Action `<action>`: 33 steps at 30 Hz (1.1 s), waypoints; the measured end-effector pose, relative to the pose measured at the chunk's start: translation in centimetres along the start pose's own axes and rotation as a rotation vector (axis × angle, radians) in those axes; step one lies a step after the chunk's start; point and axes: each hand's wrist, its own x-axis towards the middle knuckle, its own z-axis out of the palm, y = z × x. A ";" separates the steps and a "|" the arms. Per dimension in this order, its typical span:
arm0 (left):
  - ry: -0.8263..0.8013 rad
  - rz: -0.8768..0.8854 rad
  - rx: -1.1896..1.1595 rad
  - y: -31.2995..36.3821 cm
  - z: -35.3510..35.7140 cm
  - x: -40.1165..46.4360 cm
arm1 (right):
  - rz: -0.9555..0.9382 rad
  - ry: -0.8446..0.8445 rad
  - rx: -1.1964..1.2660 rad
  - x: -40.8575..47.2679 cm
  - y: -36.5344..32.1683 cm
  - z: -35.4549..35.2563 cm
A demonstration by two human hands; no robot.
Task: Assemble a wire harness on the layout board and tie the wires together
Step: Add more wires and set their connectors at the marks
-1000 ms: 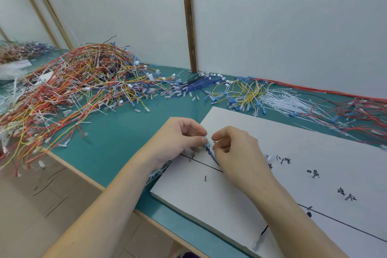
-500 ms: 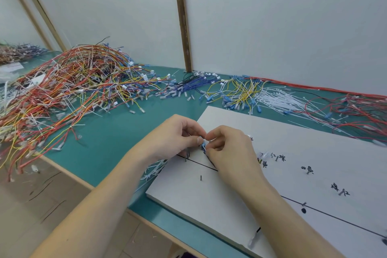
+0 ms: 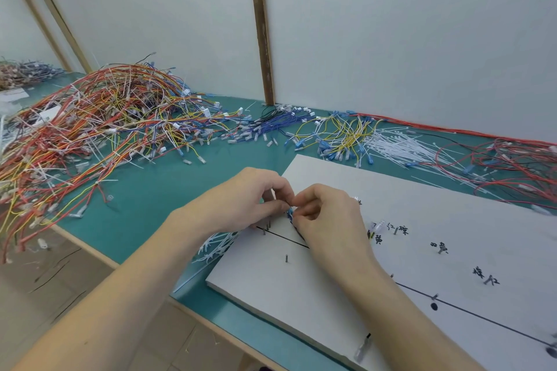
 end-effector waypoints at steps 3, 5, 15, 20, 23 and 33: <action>-0.049 0.011 0.094 0.4 -0.5 0.4 | -0.031 -0.010 -0.047 -0.1 0.0 0.0; -0.105 -0.019 0.114 0.8 -1.1 1.1 | -0.072 -0.024 -0.115 -0.3 -0.1 0.1; -0.331 -0.167 -0.108 1.6 -2.2 3.2 | -0.188 -0.179 -0.528 -0.9 -2.3 -0.2; -0.329 -0.200 -0.235 1.1 -1.5 3.2 | -0.185 -0.259 -0.473 -1.8 -2.7 -0.9; -0.318 -0.167 -0.271 0.3 -1.4 2.9 | -0.180 -0.281 -0.438 -2.6 -2.3 -1.5; -0.395 -0.243 -0.225 0.2 -2.2 4.5 | -0.182 -0.162 -0.253 -5.6 0.6 -7.8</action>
